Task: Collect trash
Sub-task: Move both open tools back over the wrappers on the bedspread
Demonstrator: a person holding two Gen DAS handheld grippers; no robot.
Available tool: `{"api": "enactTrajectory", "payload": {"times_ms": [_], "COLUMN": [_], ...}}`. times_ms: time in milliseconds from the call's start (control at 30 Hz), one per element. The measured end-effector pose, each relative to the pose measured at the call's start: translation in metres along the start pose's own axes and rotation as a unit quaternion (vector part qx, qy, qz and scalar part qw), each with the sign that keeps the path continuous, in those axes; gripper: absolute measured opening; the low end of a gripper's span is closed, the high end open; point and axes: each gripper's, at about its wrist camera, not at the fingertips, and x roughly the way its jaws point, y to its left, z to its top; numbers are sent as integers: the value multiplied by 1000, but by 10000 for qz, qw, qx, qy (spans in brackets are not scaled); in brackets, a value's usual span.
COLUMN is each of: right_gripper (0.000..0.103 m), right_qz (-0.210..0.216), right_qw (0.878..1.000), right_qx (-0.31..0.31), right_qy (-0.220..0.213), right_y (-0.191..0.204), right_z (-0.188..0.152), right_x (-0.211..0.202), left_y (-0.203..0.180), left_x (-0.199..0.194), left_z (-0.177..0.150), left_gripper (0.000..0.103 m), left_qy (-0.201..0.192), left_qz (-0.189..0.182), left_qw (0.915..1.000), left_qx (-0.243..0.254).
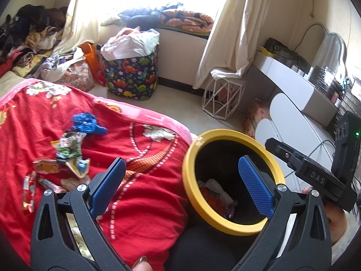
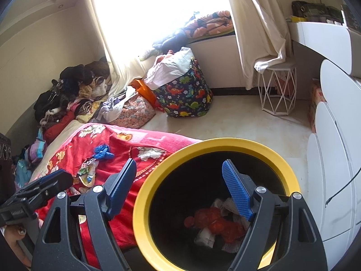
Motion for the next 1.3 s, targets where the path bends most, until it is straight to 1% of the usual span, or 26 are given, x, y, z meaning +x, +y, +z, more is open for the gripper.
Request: {"api": "enactTrajectory", "payload": {"times_ms": [333, 667, 1033, 1300], "right_gripper": [76, 76, 76, 76], "right_qz": [246, 556, 861, 1058], "right_qw": [9991, 9958, 9897, 9842], "right_qx": [-337, -700, -1099, -1356], "right_qy": [34, 176, 318, 428], "right_y": [35, 82, 128, 160], "right_z": [1, -1, -1, 1], "right_x": [5, 19, 38, 63], "left_y": [32, 67, 115, 152], "left_x": [-21, -40, -57, -66], "left_z": [6, 9, 3, -10], "left_gripper": [92, 92, 92, 92], "left_qy": [-265, -477, -577, -522], "left_qz": [346, 706, 1081, 1356], "left_qw": [9989, 9957, 9898, 9844], "left_qx": [-150, -376, -734, -990]}}
